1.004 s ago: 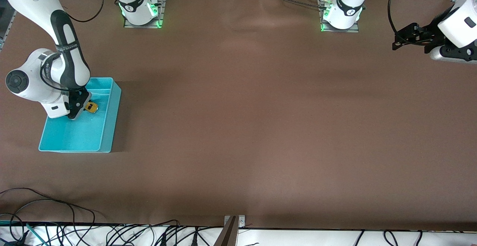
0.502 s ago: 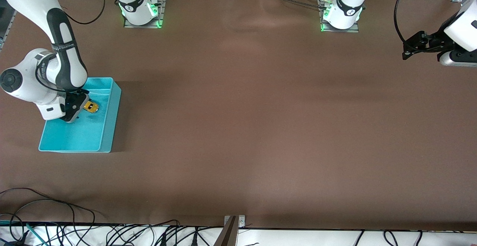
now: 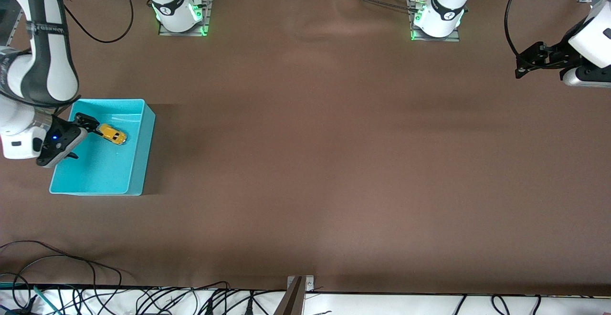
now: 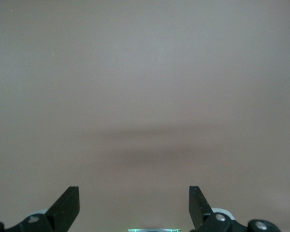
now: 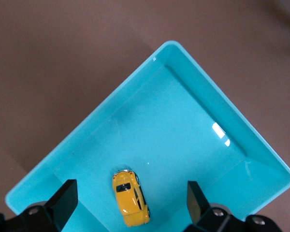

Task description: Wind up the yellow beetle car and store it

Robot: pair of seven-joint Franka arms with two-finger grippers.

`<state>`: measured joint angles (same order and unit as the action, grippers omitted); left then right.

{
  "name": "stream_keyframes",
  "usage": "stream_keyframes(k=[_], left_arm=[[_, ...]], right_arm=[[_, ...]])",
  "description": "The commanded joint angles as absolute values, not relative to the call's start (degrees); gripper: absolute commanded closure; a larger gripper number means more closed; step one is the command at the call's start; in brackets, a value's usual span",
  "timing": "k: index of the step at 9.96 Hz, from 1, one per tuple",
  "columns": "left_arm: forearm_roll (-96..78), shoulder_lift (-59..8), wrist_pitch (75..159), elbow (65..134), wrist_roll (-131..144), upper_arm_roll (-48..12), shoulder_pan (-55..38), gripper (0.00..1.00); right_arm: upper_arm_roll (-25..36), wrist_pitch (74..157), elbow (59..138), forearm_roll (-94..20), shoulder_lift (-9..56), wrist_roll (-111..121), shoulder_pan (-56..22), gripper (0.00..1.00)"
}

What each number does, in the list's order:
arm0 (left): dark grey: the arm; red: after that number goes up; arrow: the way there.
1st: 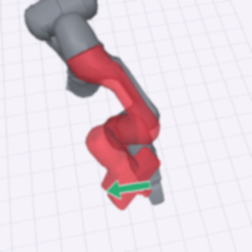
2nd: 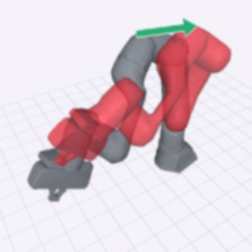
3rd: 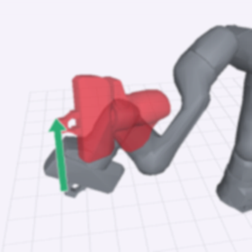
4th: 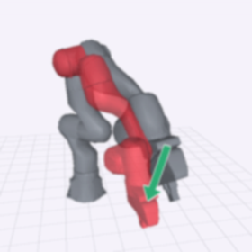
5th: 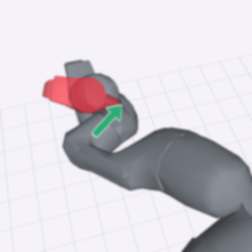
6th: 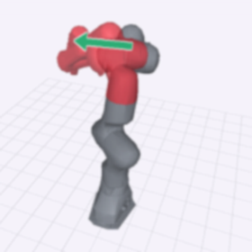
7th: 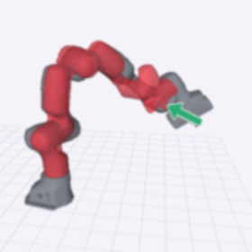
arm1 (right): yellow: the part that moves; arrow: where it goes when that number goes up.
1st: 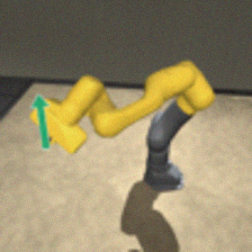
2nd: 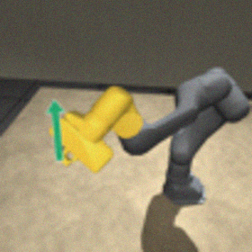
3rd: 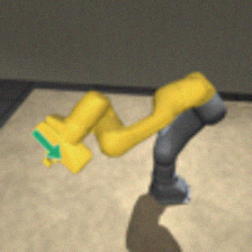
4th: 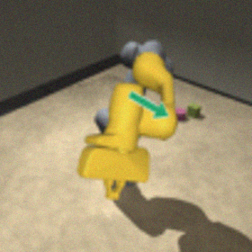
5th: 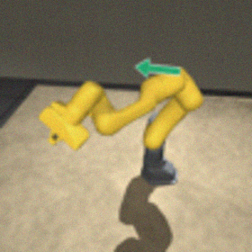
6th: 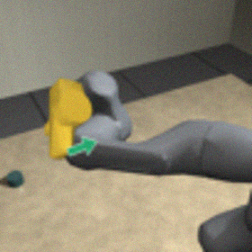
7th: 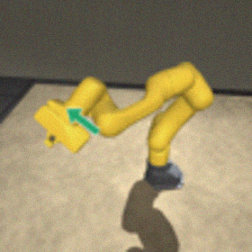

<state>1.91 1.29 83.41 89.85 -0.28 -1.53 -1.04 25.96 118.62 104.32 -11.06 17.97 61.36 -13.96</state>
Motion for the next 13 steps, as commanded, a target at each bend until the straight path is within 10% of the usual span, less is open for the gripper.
stream_keyframes(k=[1, 13], left_arm=[[2.9, 1.5, 83.9, 90.2, 0.4, -1.9, -0.7, 0.0], [-1.2, 1.7, 83.0, 90.2, 0.4, -1.8, 1.1, 0.0]], right_arm=[[26.0, 113.0, 100.8, -10.6, 16.4, 49.2, -16.3, 0.0], [25.1, 92.5, 91.5, -4.1, 9.2, 3.7, -28.0, 0.0]])
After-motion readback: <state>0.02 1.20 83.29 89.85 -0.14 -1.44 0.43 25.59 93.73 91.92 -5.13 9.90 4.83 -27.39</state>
